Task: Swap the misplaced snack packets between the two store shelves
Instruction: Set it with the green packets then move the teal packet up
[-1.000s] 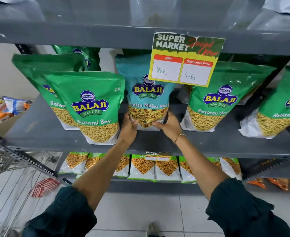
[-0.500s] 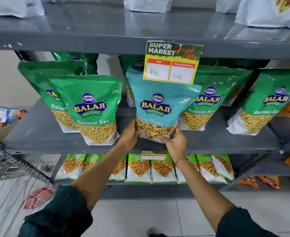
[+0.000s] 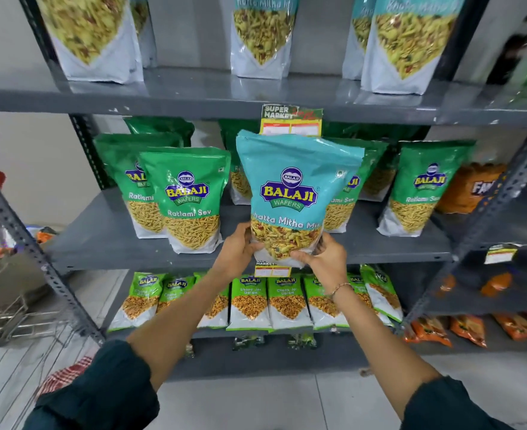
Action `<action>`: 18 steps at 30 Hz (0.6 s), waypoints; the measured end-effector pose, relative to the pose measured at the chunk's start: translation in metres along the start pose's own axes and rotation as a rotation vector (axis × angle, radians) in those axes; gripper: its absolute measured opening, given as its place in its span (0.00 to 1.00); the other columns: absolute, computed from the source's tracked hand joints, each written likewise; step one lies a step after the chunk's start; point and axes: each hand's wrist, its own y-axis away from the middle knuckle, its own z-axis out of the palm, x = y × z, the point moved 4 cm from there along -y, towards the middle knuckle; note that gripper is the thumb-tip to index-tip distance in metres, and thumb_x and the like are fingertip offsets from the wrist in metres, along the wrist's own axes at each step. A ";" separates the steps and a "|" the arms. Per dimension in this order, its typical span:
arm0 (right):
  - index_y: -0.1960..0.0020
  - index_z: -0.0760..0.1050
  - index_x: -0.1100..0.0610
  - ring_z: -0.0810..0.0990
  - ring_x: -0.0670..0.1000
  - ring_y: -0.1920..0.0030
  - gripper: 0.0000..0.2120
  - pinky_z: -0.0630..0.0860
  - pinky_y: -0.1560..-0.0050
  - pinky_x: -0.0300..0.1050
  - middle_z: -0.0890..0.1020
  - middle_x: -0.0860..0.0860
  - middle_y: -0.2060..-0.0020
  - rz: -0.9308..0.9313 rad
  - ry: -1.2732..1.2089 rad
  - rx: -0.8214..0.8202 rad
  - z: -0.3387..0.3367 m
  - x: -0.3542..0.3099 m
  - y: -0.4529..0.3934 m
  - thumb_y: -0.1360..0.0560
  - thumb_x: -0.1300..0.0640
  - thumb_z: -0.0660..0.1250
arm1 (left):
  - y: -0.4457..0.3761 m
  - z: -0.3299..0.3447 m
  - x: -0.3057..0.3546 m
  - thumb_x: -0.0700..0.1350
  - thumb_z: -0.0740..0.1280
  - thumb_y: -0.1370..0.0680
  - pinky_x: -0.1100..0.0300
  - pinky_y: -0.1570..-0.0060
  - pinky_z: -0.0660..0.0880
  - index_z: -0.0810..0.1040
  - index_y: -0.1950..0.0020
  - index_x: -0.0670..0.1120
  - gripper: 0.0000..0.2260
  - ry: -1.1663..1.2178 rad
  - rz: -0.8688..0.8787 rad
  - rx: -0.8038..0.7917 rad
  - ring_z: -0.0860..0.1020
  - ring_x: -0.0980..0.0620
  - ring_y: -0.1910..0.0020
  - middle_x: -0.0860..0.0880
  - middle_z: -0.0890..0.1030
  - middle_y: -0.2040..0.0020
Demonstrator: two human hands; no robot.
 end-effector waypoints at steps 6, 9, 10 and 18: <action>0.50 0.76 0.51 0.81 0.45 0.51 0.25 0.78 0.49 0.41 0.83 0.49 0.53 -0.104 -0.029 0.013 -0.020 -0.056 0.023 0.44 0.58 0.81 | 0.032 -0.040 0.054 0.42 0.70 0.27 0.53 0.50 0.75 0.66 0.36 0.41 0.23 0.011 0.075 0.027 0.77 0.49 0.54 0.49 0.76 0.57; 0.51 0.76 0.49 0.81 0.41 0.52 0.25 0.78 0.53 0.32 0.83 0.48 0.54 -0.187 -0.041 0.010 -0.027 -0.097 0.021 0.44 0.59 0.81 | 0.037 -0.068 0.091 0.42 0.70 0.28 0.62 0.53 0.72 0.66 0.36 0.41 0.23 0.022 0.119 0.054 0.77 0.49 0.50 0.49 0.76 0.54; 0.52 0.77 0.49 0.81 0.40 0.53 0.24 0.78 0.53 0.32 0.83 0.48 0.54 -0.218 -0.049 0.006 -0.029 -0.112 0.018 0.45 0.58 0.81 | 0.036 -0.078 0.104 0.42 0.70 0.28 0.64 0.54 0.71 0.66 0.36 0.41 0.23 0.016 0.139 0.069 0.76 0.50 0.51 0.49 0.76 0.54; 0.53 0.80 0.55 0.83 0.45 0.54 0.23 0.80 0.52 0.40 0.85 0.50 0.55 -0.370 -0.051 -0.058 -0.040 -0.227 -0.031 0.45 0.55 0.81 | 0.008 -0.159 0.185 0.44 0.70 0.28 0.67 0.57 0.72 0.69 0.39 0.40 0.21 -0.064 0.264 0.159 0.76 0.53 0.55 0.48 0.76 0.50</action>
